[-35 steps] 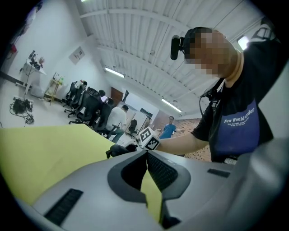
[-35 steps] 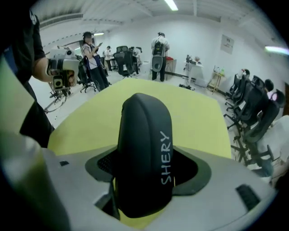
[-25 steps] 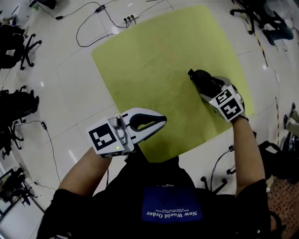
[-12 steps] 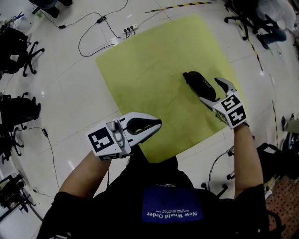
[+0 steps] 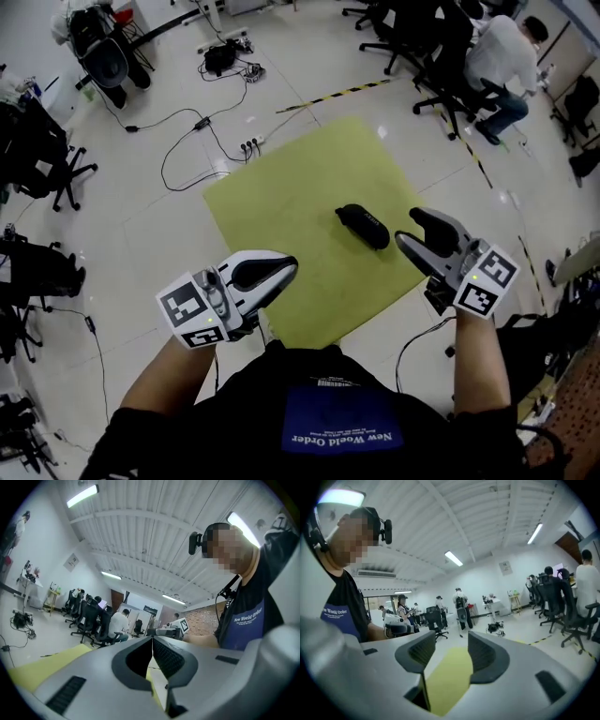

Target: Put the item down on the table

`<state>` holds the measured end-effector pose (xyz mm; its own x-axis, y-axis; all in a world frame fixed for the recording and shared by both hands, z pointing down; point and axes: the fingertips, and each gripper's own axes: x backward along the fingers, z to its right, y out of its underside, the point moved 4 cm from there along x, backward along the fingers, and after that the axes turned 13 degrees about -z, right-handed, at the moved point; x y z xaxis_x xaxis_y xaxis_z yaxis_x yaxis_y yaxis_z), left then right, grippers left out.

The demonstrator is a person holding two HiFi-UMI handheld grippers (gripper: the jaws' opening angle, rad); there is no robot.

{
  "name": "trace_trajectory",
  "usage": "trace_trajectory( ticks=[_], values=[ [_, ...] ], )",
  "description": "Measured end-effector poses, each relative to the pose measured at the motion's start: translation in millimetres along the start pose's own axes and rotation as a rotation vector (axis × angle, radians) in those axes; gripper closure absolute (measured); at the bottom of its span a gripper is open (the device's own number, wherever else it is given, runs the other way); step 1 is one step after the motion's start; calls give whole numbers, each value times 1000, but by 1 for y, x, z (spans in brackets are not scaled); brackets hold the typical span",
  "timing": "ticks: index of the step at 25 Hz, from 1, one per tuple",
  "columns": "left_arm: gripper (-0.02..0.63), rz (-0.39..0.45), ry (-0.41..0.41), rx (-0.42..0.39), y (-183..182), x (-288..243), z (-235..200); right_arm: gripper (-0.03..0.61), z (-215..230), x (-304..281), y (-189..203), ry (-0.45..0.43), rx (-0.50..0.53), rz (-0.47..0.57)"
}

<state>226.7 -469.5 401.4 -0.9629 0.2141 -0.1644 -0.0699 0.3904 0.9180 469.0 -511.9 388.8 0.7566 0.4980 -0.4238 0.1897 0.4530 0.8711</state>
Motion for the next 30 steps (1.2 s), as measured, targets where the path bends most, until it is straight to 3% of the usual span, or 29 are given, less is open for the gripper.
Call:
trace_trajectory(
  ticks=[6,17,30],
  values=[
    [609,40,-26,-77,-32,16,34,588,-48,38,-21,7,-1,151],
    [609,57,-60,-97,-34,34,55,589,-81,38,6,-19,-74,181],
    [609,53,-71,-89,-29,40,50,591,-83,24,5,-15,-25,140]
  ],
)
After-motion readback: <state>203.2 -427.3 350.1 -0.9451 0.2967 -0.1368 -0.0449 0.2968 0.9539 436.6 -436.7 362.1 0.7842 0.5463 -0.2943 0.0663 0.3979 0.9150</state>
